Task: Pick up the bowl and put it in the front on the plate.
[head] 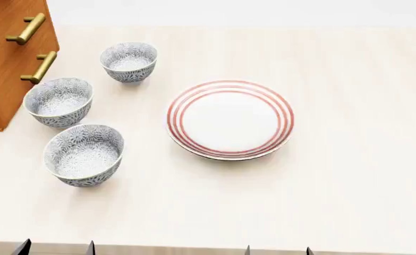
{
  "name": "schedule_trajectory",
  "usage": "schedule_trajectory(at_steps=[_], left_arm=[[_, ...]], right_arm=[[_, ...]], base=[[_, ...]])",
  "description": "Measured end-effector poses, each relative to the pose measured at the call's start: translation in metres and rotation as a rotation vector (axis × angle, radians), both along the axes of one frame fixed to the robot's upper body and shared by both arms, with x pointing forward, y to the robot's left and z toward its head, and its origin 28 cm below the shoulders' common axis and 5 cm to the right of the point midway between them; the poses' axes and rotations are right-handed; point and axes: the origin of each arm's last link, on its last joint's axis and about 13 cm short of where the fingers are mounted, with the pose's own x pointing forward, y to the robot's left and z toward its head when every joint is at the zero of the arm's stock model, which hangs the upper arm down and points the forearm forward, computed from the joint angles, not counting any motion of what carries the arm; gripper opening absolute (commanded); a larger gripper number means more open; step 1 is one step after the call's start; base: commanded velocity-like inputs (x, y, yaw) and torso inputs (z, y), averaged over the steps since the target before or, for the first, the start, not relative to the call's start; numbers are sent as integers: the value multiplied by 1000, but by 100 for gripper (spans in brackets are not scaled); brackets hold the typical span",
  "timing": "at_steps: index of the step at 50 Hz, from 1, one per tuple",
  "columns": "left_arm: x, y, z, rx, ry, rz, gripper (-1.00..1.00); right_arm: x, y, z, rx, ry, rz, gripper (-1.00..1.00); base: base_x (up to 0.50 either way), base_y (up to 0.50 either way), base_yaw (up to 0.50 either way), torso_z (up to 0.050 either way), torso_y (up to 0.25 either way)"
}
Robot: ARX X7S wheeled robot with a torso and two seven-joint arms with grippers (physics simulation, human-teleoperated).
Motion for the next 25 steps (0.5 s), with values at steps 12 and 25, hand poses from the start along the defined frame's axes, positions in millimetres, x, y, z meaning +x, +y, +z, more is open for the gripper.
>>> schedule_trajectory(at_steps=[12,25], left_arm=[[-1,-2,-1,6,25,-22,100],[-1,-2,-2,8,38,-31,100]], right_arm=[[0,0,-2,-1,9,-4,100],[0,0,-3,-1,14,-5,100]], base=[[0,0,0,0,0],[0,0,0,0,0]])
